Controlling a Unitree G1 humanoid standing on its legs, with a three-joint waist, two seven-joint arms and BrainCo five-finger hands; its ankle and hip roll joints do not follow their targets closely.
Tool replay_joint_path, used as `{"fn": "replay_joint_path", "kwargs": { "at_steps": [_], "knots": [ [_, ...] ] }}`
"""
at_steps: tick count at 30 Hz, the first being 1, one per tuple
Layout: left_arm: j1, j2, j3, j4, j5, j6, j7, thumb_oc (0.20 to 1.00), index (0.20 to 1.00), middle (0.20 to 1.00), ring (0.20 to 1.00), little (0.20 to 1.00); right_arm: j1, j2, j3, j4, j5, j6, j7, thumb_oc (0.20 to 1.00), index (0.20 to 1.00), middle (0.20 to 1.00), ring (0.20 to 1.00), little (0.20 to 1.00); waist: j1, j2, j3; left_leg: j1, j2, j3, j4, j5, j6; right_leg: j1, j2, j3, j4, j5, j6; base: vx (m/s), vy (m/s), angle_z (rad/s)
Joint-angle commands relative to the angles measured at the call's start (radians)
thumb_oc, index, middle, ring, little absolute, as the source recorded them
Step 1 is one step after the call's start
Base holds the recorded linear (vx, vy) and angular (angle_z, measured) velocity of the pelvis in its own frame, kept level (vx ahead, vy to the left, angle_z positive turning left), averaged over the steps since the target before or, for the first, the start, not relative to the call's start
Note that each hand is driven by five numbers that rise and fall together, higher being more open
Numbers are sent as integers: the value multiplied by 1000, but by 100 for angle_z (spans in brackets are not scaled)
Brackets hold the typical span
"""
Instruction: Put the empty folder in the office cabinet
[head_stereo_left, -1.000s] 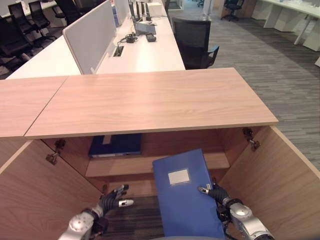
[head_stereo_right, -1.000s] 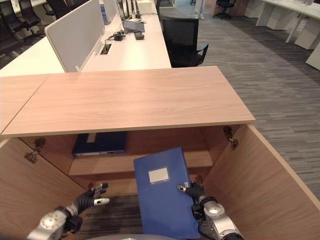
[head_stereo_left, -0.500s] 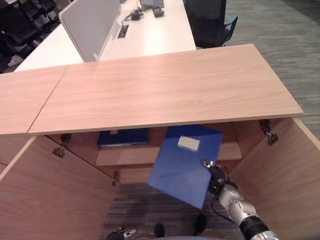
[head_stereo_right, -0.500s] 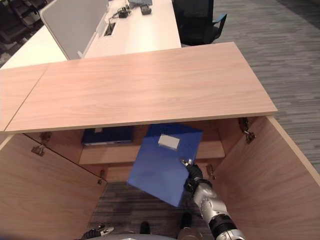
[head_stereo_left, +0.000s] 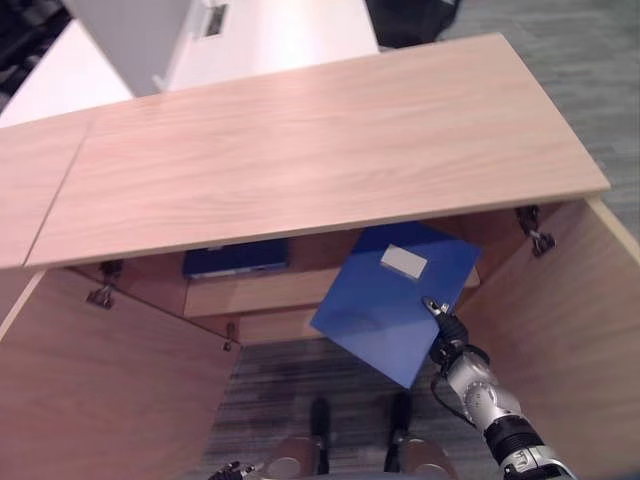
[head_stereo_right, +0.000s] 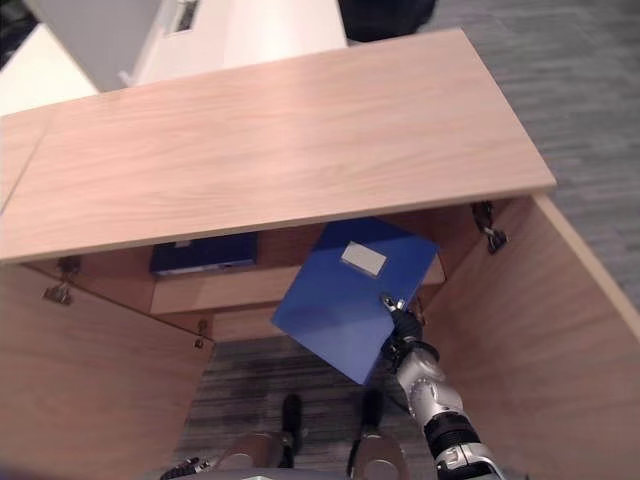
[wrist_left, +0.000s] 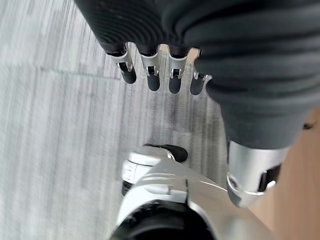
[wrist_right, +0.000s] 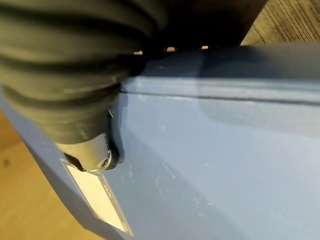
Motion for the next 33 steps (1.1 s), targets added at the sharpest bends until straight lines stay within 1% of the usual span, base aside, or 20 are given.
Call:
{"fn": "replay_joint_path", "kwargs": {
  "at_steps": [1, 2, 4, 5, 6, 7, 8, 9, 10, 12, 15, 16, 18, 20, 23, 24, 28, 29, 31, 33],
  "knots": [
    [-20, 59, -61, -9, 43, -43, 22, 1000, 1000, 1000, 1000, 1000, -123, 60, 14, -95, 97, -74, 16, 200, 200, 200, 200, 200, -8, -7, 23, -125, 1, 4, 119, -69, 11, 14, -61, 22, 111, -145, 70, -101, 201, -58],
    [-20, 59, -61, -9, 43, -43, 22, 1000, 1000, 1000, 1000, 1000, -124, 60, 13, -95, 97, -74, 16, 200, 200, 200, 200, 200, -6, -7, 22, -127, 1, 6, 119, -69, 12, 12, -61, 23, 112, -145, 70, -120, 401, -52],
    [-41, 70, -75, -40, 39, -57, 34, 1000, 1000, 1000, 1000, 1000, -178, 74, 22, -93, 121, -89, 6, 200, 200, 200, 200, 200, 6, -1, 40, -153, -2, 49, 142, -111, 24, -60, -86, 20, 187, -162, 92, -46, 251, -40],
    [-47, 79, -76, -59, 35, -59, 40, 1000, 1000, 1000, 1000, 1000, -207, 77, 35, -102, 118, -93, 5, 200, 200, 200, 200, 200, 22, 2, 55, -169, 5, 78, 157, -122, 31, -110, -120, -20, 246, -154, 98, -137, 192, -70],
    [-38, 98, -62, -92, 26, -67, 57, 1000, 1000, 1000, 1000, 1000, -251, 80, 58, -98, 123, -92, 0, 200, 200, 200, 200, 200, 57, 9, 67, -209, 28, 128, 191, -137, 38, -149, -201, -149, 317, -135, 103, -137, 192, -59],
    [-39, 98, -62, -93, 25, -66, 57, 1000, 1000, 1000, 1000, 1000, -253, 80, 58, -97, 124, -92, 0, 200, 200, 200, 200, 200, 57, 8, 65, -214, 28, 128, 195, -139, 39, -154, -202, -149, 320, -136, 104, -184, 118, -96],
    [-52, 108, -52, -119, -2, -67, 79, 1000, 1000, 1000, 1000, 1000, -278, 77, 82, -138, 123, -96, -5, 200, 200, 200, 200, 200, 76, 6, 95, -271, 43, 156, 254, -146, 50, -188, -228, -187, 369, -145, 87, -103, 25, -81],
    [-52, 109, -51, -120, -2, -67, 79, 1000, 1000, 1000, 1000, 1000, -278, 78, 82, -139, 123, -95, -6, 200, 200, 200, 200, 200, 76, 5, 94, -274, 44, 157, 258, -148, 50, -192, -228, -185, 372, -146, 86, -187, -21, -105],
    [-78, 122, -47, -138, -15, -80, 97, 1000, 1000, 1000, 1000, 1000, -293, 63, 101, -179, 140, -116, -9, 200, 200, 200, 200, 200, 87, -11, 134, -338, 56, 159, 347, -166, 55, -215, -223, -180, 374, -159, 75, -86, -43, -62],
    [-74, 129, -44, -164, -16, -83, 100, 1000, 1000, 1000, 1000, 1000, -290, 50, 110, -204, 142, -120, -10, 200, 200, 200, 200, 200, 93, -17, 140, -366, 62, 154, 391, -179, 61, -247, -227, -164, 417, -172, 71, -39, -32, -27],
    [-59, 161, -45, -260, -2, -98, 107, 1000, 1000, 1000, 1000, 1000, -274, -4, 127, -274, 141, -121, 20, 200, 200, 200, 200, 200, 85, -22, 155, -456, 78, 140, 545, -243, 67, -328, -274, -170, 573, -235, 64, 14, -23, -26],
    [-58, 161, -45, -261, -2, -97, 107, 1000, 1000, 1000, 1000, 1000, -273, -5, 127, -276, 141, -121, 20, 200, 200, 200, 200, 200, 84, -21, 153, -462, 78, 138, 551, -246, 67, -333, -276, -170, 579, -239, 64, 6, -38, -2],
    [-60, 169, -32, -320, -23, -112, 125, 1000, 1000, 1000, 1000, 1000, -260, -31, 118, -324, 142, -136, 37, 200, 200, 200, 200, 200, 78, -19, 159, -555, 83, 111, 675, -290, 61, -396, -315, -176, 708, -297, 62, -2, -52, 30],
    [-59, 171, -28, -337, -30, -117, 131, 1000, 1000, 1000, 1000, 1000, -255, -46, 109, -343, 136, -139, 41, 200, 200, 200, 200, 200, 77, -18, 157, -593, 85, 100, 729, -309, 59, -423, -327, -180, 762, -323, 59, -7, -69, 39],
    [-53, 183, -14, -398, -34, -127, 157, 1000, 1000, 1000, 1000, 1000, -256, -73, 104, -420, 127, -152, 57, 200, 200, 200, 200, 200, 85, -17, 161, -696, 98, 63, 872, -359, 48, -489, -365, -176, 899, -411, 38, -8, -98, 37],
    [-53, 183, -14, -398, -34, -127, 157, 1000, 1000, 1000, 1000, 1000, -256, -73, 104, -420, 127, -152, 57, 200, 200, 200, 200, 200, 85, -17, 160, -697, 98, 63, 874, -359, 48, -491, -365, -176, 900, -411, 38, 1, -63, 32],
    [-51, 198, -5, -427, -55, -131, 211, 1000, 1000, 1000, 1000, 1000, -375, -82, 102, -416, 136, -189, -14, 200, 200, 200, 200, 200, 108, -22, 160, -777, 108, 30, 974, -393, 45, -545, -391, -163, 1002, -470, 17, -11, -68, 16],
    [-56, 217, -21, -458, -86, -131, 255, 1000, 1000, 1000, 1000, 1000, -546, -77, 88, -342, 156, -220, -124, 200, 200, 200, 200, 200, 129, -17, 168, -809, 112, 19, 1018, -413, 49, -574, -403, -154, 1048, -496, 5, -31, -21, 19],
    [-52, 222, -25, -484, -111, -135, 269, 1000, 1000, 1000, 1000, 1000, -601, -65, 78, -327, 156, -223, -153, 200, 200, 200, 200, 200, 136, -15, 172, -822, 114, 13, 1036, -419, 50, -587, -407, -149, 1072, -509, 0, -11, -26, 10],
    [-32, 223, -33, -535, -191, -148, 289, 1000, 1000, 1000, 1000, 1000, -744, -53, 19, -242, 189, -268, -206, 200, 200, 200, 200, 200, 161, -7, 178, -859, 105, -5, 1086, -440, 51, -608, -430, -149, 1137, -546, -10, 14, -60, 12]
  ]
}}
